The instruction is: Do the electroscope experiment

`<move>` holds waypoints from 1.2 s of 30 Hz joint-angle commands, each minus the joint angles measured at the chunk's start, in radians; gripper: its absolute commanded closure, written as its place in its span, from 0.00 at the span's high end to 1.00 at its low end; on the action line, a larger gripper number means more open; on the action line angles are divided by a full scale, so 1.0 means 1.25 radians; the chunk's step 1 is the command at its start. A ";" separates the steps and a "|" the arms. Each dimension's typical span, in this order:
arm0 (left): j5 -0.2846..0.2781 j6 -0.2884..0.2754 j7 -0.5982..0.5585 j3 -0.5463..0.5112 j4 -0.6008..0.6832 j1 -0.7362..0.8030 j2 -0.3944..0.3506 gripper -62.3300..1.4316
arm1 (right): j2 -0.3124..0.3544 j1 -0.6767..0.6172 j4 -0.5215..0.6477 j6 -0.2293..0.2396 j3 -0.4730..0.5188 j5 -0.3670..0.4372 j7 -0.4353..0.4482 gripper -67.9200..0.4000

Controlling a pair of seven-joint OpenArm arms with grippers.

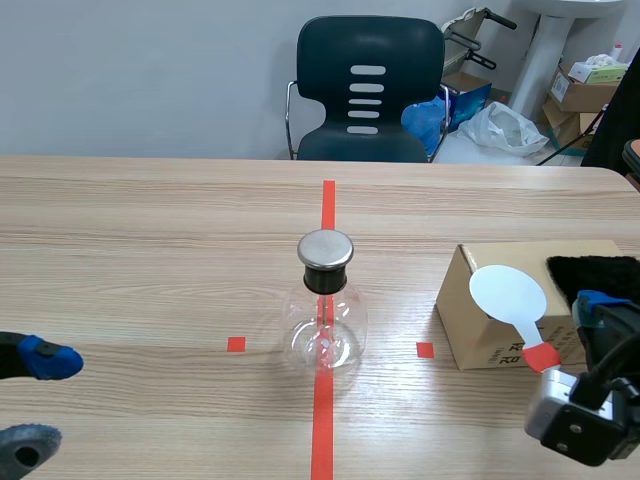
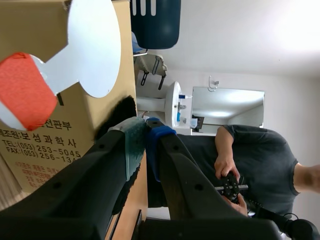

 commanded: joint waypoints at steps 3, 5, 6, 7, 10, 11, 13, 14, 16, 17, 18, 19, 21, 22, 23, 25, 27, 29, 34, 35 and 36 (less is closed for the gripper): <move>-0.007 -0.002 -0.012 -0.002 0.004 -0.002 -0.001 0.52 | 0.006 0.001 0.003 -0.049 0.013 -0.001 -0.007 0.02; -0.007 -0.002 -0.012 -0.002 0.004 -0.002 -0.001 0.52 | 0.006 0.001 0.003 -0.049 0.013 -0.001 -0.009 0.02; -0.007 -0.002 -0.012 -0.002 0.004 -0.002 -0.001 0.52 | 0.006 0.001 0.003 -0.049 0.013 -0.001 -0.009 0.02; -0.007 -0.002 -0.012 -0.002 0.004 -0.002 -0.001 0.52 | 0.006 0.001 0.003 -0.049 0.013 -0.001 -0.009 0.02; -0.007 -0.002 -0.012 -0.002 0.004 -0.002 -0.001 0.52 | 0.006 0.001 0.003 -0.049 0.013 -0.001 -0.009 0.02; -0.007 -0.002 -0.012 -0.002 0.004 -0.002 -0.001 0.52 | 0.006 0.001 0.003 -0.049 0.013 -0.001 -0.009 0.02; -0.007 -0.002 -0.012 -0.002 0.004 -0.002 -0.001 0.52 | 0.006 0.001 0.003 -0.049 0.013 -0.001 -0.009 0.02; -0.007 -0.002 -0.012 -0.002 0.004 -0.002 -0.001 0.52 | 0.006 0.001 0.003 -0.049 0.013 -0.001 -0.009 0.02; -0.007 -0.002 -0.012 -0.002 0.004 -0.002 -0.001 0.52 | 0.006 0.001 0.003 -0.049 0.013 -0.001 -0.009 0.02; -0.007 -0.002 -0.012 -0.002 0.004 -0.002 -0.001 0.52 | 0.007 0.001 0.003 -0.049 0.013 -0.001 -0.009 0.02; -0.007 -0.002 -0.012 -0.002 0.004 -0.002 -0.001 0.52 | 0.007 0.001 0.003 -0.049 0.014 -0.001 -0.009 0.02; -0.007 -0.002 -0.012 -0.002 0.004 -0.002 -0.001 0.52 | 0.007 0.001 0.003 -0.049 0.016 -0.001 -0.009 0.02; -0.007 -0.002 -0.012 -0.002 0.004 -0.002 -0.001 0.52 | 0.007 0.001 0.003 -0.049 0.018 -0.001 -0.010 0.02; -0.007 -0.002 -0.012 -0.002 0.004 -0.002 -0.001 0.52 | 0.007 0.001 0.003 -0.049 0.018 -0.002 -0.014 0.02; -0.007 -0.002 -0.012 -0.002 0.004 -0.002 -0.001 0.52 | 0.007 0.001 0.003 -0.049 0.019 -0.007 -0.021 0.02; -0.007 -0.002 -0.012 -0.002 0.004 -0.002 -0.001 0.52 | 0.007 -0.002 0.003 -0.049 0.020 -0.012 -0.030 0.02; -0.007 -0.002 -0.012 -0.002 0.004 -0.002 -0.001 0.52 | 0.007 -0.013 0.003 -0.049 0.027 -0.013 -0.031 0.02; -0.007 -0.002 -0.012 -0.002 0.004 -0.002 -0.001 0.52 | 0.007 -0.028 0.003 -0.049 0.033 -0.014 -0.030 0.02; -0.007 -0.002 -0.012 -0.002 0.004 -0.002 -0.001 0.52 | 0.007 -0.059 0.003 -0.049 0.046 -0.025 -0.030 0.07; -0.007 -0.002 -0.011 -0.002 0.004 -0.002 -0.001 0.52 | 0.006 -0.067 0.003 -0.049 0.049 -0.026 -0.030 0.13; -0.007 -0.002 -0.012 -0.002 0.004 -0.002 -0.001 0.52 | 0.006 -0.071 0.003 -0.049 0.052 -0.027 -0.030 0.19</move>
